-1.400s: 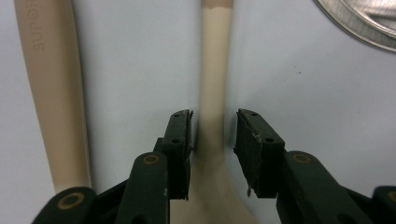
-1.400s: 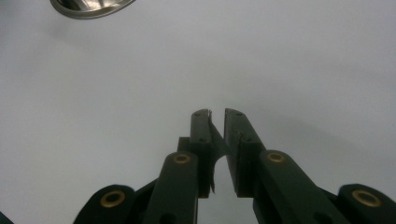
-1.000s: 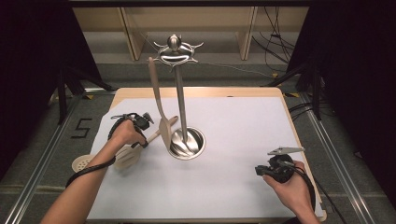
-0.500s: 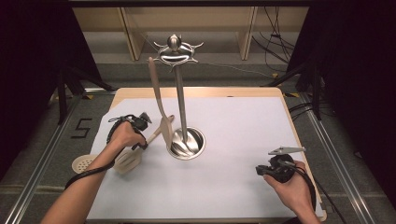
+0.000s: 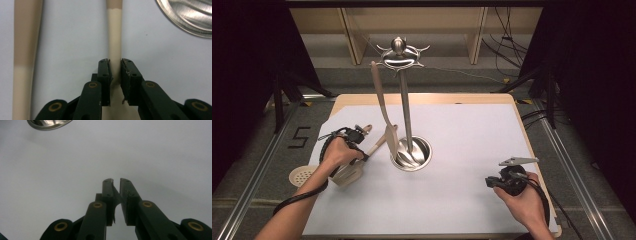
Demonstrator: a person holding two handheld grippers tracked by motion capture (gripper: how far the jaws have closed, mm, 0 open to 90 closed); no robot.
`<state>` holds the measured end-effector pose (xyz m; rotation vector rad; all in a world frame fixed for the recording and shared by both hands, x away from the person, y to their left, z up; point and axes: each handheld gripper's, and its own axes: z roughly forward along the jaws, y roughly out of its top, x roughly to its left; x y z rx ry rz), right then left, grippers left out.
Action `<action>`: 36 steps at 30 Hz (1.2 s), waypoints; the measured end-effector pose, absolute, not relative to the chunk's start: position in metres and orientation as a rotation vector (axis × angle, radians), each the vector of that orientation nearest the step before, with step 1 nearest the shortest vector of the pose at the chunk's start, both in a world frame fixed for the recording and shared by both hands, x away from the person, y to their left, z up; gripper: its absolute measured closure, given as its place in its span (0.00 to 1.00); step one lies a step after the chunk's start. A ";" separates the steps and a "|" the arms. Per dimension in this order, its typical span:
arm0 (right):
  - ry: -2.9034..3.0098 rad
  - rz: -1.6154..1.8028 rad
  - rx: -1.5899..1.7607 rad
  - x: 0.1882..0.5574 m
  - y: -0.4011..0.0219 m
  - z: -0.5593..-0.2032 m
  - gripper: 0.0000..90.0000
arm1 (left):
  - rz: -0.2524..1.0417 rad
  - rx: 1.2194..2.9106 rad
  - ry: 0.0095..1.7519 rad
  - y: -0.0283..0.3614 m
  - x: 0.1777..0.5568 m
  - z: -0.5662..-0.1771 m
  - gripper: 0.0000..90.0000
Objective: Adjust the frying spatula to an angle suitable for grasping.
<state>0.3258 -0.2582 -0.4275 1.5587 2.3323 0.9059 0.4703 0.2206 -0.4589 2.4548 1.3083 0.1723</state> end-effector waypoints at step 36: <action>2.370 0.927 1.513 0.330 -0.263 -0.431 0.91 | 0.113 2.635 1.383 0.192 0.496 -0.461 0.86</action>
